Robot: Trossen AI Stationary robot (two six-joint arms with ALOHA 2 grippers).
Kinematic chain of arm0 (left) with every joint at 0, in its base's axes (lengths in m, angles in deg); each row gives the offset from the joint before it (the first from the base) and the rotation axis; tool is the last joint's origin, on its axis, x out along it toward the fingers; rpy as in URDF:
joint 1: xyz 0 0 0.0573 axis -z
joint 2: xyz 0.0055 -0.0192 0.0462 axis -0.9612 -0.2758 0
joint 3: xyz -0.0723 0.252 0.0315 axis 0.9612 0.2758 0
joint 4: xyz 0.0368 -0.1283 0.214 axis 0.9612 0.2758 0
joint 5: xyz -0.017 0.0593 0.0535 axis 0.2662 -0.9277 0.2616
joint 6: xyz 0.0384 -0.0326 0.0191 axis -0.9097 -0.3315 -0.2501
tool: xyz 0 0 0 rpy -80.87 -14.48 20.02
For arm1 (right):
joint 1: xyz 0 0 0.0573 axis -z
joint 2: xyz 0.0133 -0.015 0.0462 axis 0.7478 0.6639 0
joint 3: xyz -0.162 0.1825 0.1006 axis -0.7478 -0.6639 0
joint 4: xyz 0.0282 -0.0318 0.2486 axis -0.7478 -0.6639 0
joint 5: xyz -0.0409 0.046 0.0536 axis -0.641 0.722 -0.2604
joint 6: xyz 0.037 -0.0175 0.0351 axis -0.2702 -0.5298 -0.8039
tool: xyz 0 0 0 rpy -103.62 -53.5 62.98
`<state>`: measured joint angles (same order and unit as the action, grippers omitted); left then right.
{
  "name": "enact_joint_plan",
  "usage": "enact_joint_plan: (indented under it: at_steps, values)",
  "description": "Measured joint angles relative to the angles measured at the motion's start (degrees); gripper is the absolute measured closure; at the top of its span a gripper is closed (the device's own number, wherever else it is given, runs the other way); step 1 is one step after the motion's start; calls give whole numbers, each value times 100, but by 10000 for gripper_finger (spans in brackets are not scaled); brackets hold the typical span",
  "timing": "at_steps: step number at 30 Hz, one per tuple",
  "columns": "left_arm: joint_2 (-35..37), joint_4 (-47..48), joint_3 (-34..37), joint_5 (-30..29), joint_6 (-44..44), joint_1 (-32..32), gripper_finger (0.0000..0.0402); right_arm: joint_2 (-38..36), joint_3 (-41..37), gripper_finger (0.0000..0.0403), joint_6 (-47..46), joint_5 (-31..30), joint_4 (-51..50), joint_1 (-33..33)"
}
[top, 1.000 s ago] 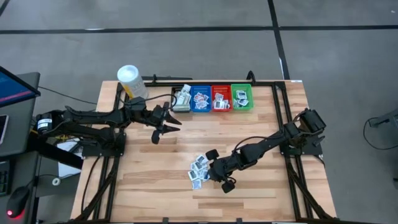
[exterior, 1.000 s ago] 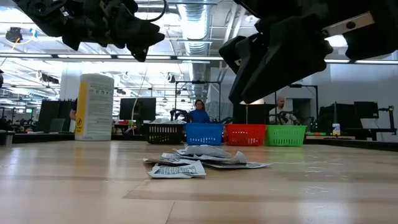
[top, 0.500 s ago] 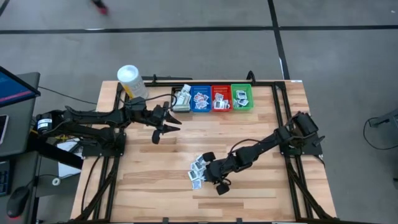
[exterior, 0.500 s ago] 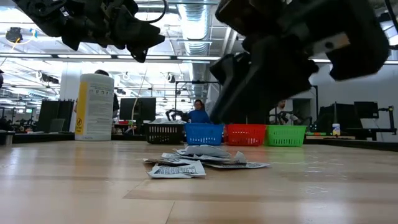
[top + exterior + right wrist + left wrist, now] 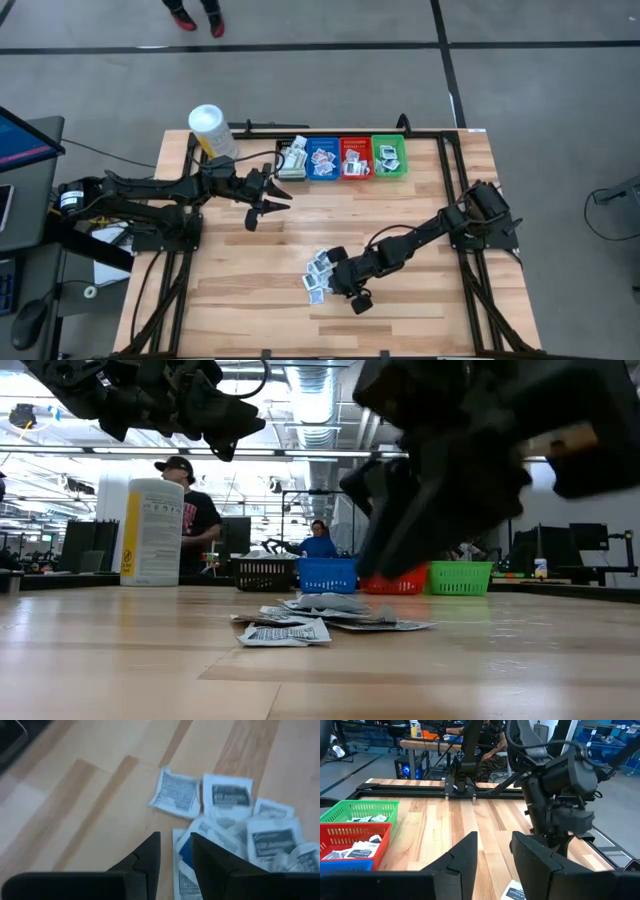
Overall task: Pick & Place First Aid Supplies
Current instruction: Put the blue alcohol pad in the green bin
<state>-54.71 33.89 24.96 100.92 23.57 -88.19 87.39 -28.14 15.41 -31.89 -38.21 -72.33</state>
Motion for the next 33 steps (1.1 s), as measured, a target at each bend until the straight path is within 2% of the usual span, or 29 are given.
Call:
enact_joint_plan:
  at_steps: [25,33]
  values:
    - [0,0,0,-32,2,0,279,28,-270,305,282,-175,53,-2]
    - [0,-2,0,-72,2,0,279,28,-275,335,335,-169,143,4]
